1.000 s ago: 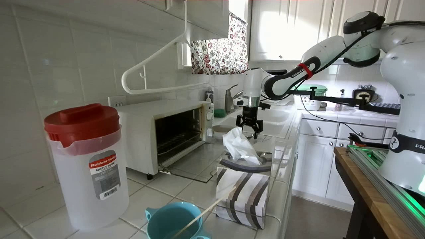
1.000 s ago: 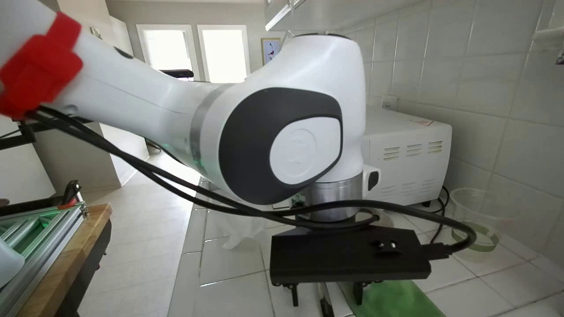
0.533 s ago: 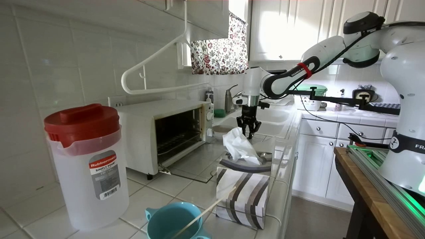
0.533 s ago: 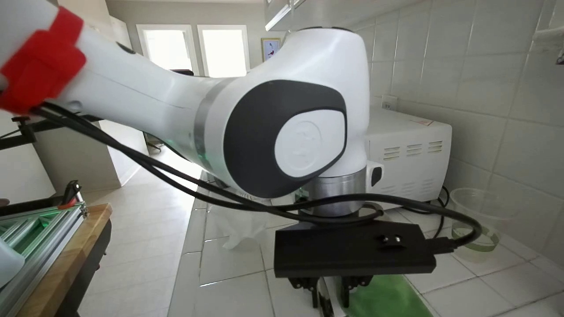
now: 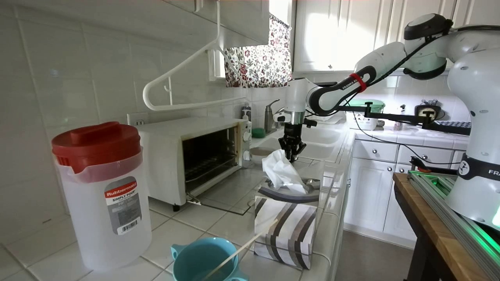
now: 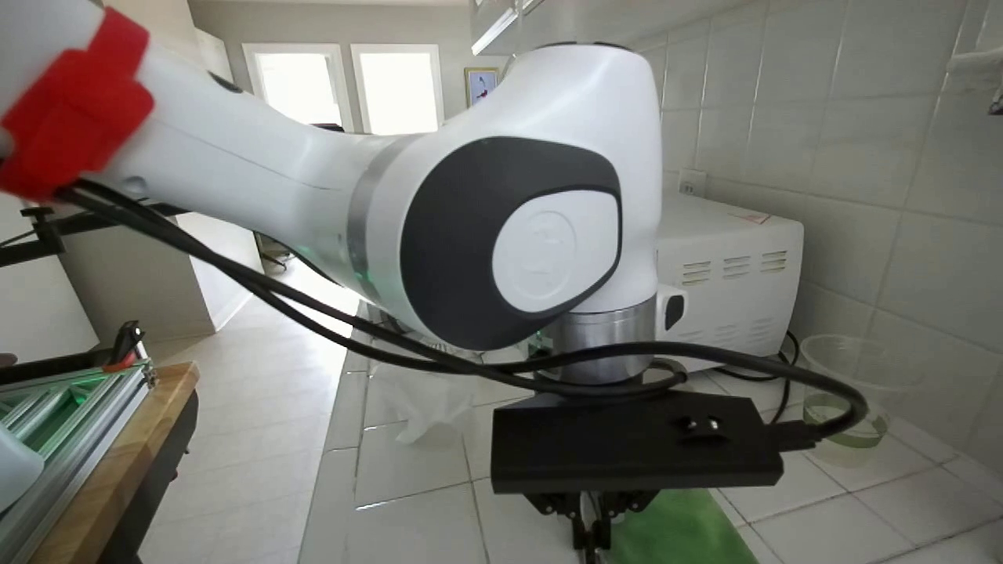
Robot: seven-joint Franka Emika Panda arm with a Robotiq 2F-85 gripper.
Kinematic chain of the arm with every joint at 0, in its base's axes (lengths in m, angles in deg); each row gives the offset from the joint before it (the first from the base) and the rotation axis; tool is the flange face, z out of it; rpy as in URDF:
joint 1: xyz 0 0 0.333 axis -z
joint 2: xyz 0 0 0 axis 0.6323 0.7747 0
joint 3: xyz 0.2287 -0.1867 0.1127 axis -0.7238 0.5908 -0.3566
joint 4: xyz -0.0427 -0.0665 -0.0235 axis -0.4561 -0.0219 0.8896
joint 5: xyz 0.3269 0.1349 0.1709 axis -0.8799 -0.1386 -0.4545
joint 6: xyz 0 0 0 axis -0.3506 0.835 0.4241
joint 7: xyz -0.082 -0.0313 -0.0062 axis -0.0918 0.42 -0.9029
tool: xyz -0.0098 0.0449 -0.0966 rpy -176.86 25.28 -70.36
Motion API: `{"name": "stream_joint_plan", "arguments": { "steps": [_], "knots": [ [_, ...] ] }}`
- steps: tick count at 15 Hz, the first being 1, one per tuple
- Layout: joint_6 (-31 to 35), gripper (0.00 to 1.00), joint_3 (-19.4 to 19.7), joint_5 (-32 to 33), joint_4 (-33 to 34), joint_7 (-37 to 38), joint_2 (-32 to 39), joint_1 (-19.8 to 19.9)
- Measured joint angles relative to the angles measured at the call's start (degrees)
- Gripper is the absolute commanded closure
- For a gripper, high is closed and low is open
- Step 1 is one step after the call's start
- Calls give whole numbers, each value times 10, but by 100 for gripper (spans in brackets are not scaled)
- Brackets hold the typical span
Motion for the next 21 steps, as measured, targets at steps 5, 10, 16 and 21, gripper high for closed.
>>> {"name": "stream_joint_plan", "arguments": {
  "steps": [5,10,16,21],
  "knots": [
    [-13,95,-11,0,-3,0,0,0],
    [-61,95,-40,0,-8,-7,0,1],
    [-129,95,-72,0,-15,-53,2,14],
    [-196,95,-139,-3,-41,-88,20,50]
  ]
}}
